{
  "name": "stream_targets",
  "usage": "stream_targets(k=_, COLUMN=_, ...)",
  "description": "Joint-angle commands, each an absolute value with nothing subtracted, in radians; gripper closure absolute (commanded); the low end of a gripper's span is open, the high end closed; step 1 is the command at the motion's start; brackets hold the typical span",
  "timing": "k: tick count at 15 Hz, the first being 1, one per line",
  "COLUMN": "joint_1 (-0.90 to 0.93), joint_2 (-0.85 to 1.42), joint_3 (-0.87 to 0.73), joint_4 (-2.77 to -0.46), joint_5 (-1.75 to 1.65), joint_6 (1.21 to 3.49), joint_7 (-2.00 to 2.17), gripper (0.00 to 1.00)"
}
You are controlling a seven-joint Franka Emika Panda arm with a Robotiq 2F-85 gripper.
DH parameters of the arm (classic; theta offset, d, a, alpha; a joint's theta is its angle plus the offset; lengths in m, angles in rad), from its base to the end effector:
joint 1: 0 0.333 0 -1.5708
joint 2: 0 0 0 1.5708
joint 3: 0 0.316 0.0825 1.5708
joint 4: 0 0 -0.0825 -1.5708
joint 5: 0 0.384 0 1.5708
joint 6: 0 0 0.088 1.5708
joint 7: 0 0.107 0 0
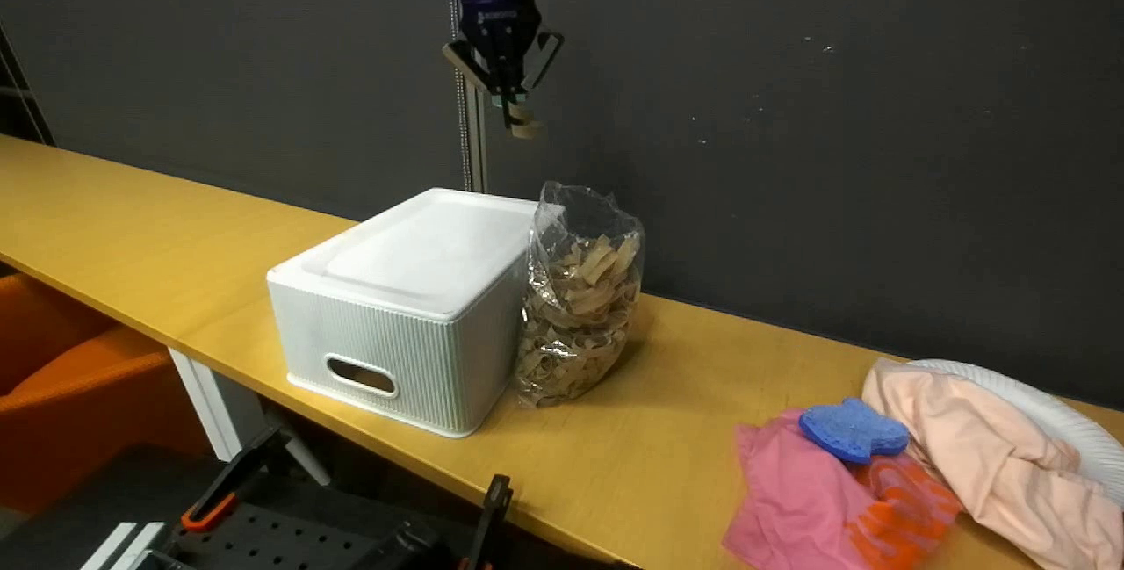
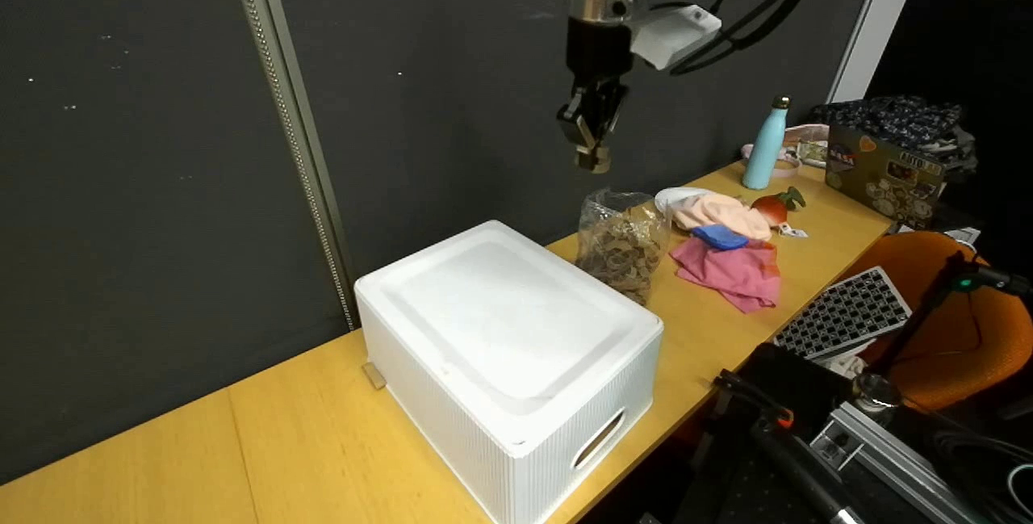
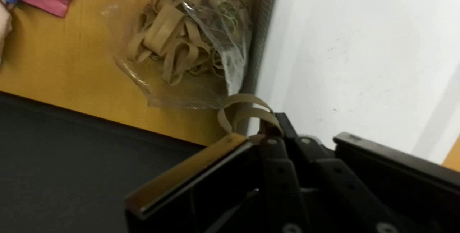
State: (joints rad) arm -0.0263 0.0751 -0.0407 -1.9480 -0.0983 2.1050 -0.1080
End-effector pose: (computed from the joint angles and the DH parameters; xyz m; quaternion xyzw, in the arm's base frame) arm 0.5824 -0.0433 0.4491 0.9972 0.0438 0.0368 0.0482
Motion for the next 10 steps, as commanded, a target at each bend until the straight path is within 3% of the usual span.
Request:
stream_targets(k=1, joint_1=-0.063, joint_2=0.062, joint_3=-0.069, joint_4=-2.008, joint_5=-0.108, joint_6=2.126, joint_7=-0.101, gripper=0.99)
stream_targets(k=10, joint_1=-0.12, joint_2=0.139, joint_3=-0.112, joint_4=-2.055, joint_5=-0.101, joint_6=2.202, joint_7=-0.103, gripper=0.99)
